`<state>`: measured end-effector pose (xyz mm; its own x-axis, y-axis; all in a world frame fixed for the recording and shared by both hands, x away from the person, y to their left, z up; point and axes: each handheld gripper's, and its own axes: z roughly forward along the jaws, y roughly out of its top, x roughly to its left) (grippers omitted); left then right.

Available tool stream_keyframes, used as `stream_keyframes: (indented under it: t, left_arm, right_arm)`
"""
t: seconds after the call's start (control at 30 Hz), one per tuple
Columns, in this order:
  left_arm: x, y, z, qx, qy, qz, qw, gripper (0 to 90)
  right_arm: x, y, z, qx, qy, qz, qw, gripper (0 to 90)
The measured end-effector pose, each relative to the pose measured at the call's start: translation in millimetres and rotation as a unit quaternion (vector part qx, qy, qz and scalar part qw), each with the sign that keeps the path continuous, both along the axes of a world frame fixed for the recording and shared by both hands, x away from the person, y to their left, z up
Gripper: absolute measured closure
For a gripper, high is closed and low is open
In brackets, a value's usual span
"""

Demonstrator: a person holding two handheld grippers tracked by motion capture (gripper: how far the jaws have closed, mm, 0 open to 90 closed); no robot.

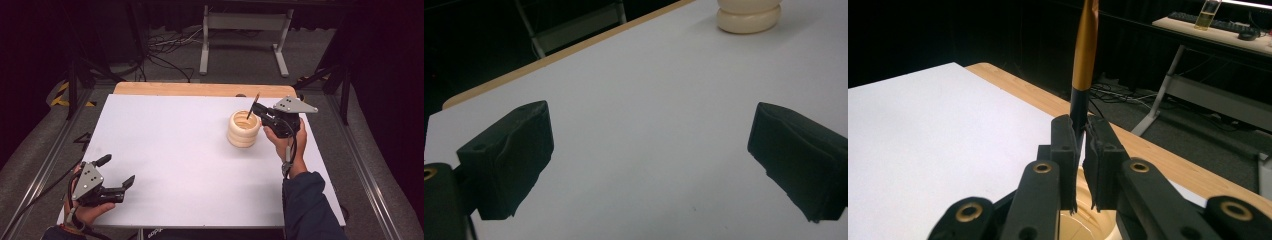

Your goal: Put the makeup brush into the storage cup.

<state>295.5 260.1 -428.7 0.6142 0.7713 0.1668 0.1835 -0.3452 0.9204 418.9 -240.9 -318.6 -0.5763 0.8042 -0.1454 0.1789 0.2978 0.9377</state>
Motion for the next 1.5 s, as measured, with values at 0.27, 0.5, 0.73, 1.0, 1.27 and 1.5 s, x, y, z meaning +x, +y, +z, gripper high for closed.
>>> stream_keyframes:
  t: [0.27,0.5,0.73,1.0,1.27,1.5]
  left_arm:
    - [-0.1,-0.1,-0.3,0.004,-0.001,0.000,1.0000,5.4]
    - [-0.7,-1.1,-0.6,0.008,0.000,-0.003,1.0000,5.6]
    - [-0.5,-0.7,-1.0,0.007,0.002,-0.005,1.0000,5.6]
    - [-0.5,-0.5,-1.0,0.006,0.003,-0.005,1.0000,5.6]
    - [-0.3,-1.0,-1.3,0.006,0.004,-0.005,1.0000,5.7]
    - [-0.4,-0.8,-1.1,0.007,0.004,-0.003,1.0000,5.8]
  right_arm:
    - [6.7,3.8,-8.8,0.000,0.013,-0.002,0.9999,84.1]
    - [11.3,5.1,-21.5,0.000,0.027,-0.008,0.9996,84.1]
    - [15.0,5.3,-30.0,-0.009,0.037,-0.012,0.9992,84.1]
    - [17.1,3.9,-36.2,-0.008,0.045,-0.016,0.9988,84.1]
    - [18.9,5.7,-42.7,-0.012,0.052,-0.015,0.9985,84.1]
    - [19.9,7.2,-48.9,-0.013,0.060,-0.016,0.9980,84.1]
